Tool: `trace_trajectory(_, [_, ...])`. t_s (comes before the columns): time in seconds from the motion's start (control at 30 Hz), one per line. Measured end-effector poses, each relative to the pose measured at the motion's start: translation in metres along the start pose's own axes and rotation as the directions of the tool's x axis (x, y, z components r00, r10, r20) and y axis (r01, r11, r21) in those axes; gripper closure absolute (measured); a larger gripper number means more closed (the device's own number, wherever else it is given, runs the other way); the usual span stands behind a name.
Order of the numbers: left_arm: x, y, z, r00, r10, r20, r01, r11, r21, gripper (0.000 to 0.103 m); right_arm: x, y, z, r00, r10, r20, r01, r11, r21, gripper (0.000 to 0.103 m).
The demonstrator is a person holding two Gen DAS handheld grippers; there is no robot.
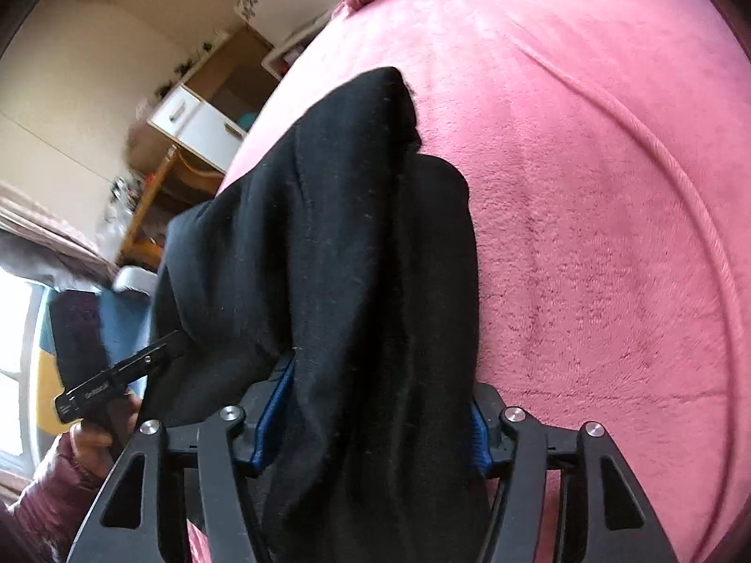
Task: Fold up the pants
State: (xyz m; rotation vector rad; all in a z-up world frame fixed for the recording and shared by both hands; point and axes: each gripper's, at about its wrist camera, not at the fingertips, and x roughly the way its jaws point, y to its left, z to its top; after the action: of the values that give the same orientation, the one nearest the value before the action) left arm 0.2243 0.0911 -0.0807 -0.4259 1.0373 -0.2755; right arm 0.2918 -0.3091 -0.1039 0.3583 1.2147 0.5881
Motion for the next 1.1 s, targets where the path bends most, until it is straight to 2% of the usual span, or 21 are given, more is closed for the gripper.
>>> trace_trajectory(0.07, [-0.002,-0.002,0.001,1.0,0.017,0.0,-0.017,1.0,0.011,0.027,-0.001,0.0,0.0,1.0,-0.003,0.008,0.003,1.0,-0.002,0.039])
trace_trajectory(0.13, [-0.01,-0.01,0.002,0.997,0.07,0.014,-0.07,0.997,0.028,0.023,-0.003,0.003,0.003,1.0,-0.023,-0.001,0.023,1.0,0.007,0.034])
trace_trajectory(0.17, [-0.015,-0.013,0.003,0.995,0.097,0.026,-0.098,0.995,0.033,0.023,-0.004,0.008,0.004,0.999,-0.044,0.003,0.044,0.999,0.004,0.028])
trace_trajectory(0.23, [-0.029,-0.022,-0.002,0.985,0.157,0.072,-0.16,0.986,0.045,0.023,-0.014,0.013,0.0,0.993,-0.112,0.027,0.112,0.993,-0.02,0.025])
trace_trajectory(0.33, [-0.046,-0.029,-0.012,0.961,0.247,0.125,-0.255,0.965,0.054,0.023,-0.033,0.023,-0.007,0.98,-0.185,0.08,0.189,0.981,-0.046,0.025])
trace_trajectory(0.4, [-0.062,-0.038,-0.026,0.933,0.314,0.174,-0.326,0.945,0.041,0.023,-0.049,0.033,-0.014,0.961,-0.241,0.135,0.252,0.965,-0.07,0.025])
trace_trajectory(0.47, [-0.073,-0.042,-0.037,0.921,0.328,0.208,-0.34,0.94,0.021,0.023,-0.066,0.047,-0.021,0.938,-0.283,0.2,0.303,0.95,-0.077,0.024])
trace_trajectory(0.53, [-0.086,-0.052,-0.049,0.901,0.355,0.248,-0.364,0.931,-0.008,0.023,-0.079,0.058,-0.033,0.909,-0.331,0.254,0.36,0.93,-0.076,0.023])
trace_trajectory(0.7, [-0.112,-0.073,-0.078,0.871,0.37,0.324,-0.382,0.924,-0.028,0.023,-0.098,0.094,-0.069,0.854,-0.397,0.335,0.451,0.887,-0.098,0.021])
trace_trajectory(0.73, [-0.115,-0.076,-0.08,0.869,0.369,0.33,-0.383,0.923,-0.025,0.023,-0.099,0.102,-0.078,0.844,-0.409,0.347,0.467,0.878,-0.103,0.021])
trace_trajectory(0.97, [-0.139,-0.104,-0.115,0.849,0.374,0.372,-0.404,0.915,0.001,0.023,-0.102,0.138,-0.134,0.817,-0.436,0.378,0.508,0.854,-0.111,0.02])
trace_trajectory(1.1, [-0.144,-0.111,-0.132,0.852,0.367,0.375,-0.398,0.917,0.008,0.023,-0.103,0.148,-0.159,0.805,-0.448,0.389,0.519,0.849,-0.096,0.018])
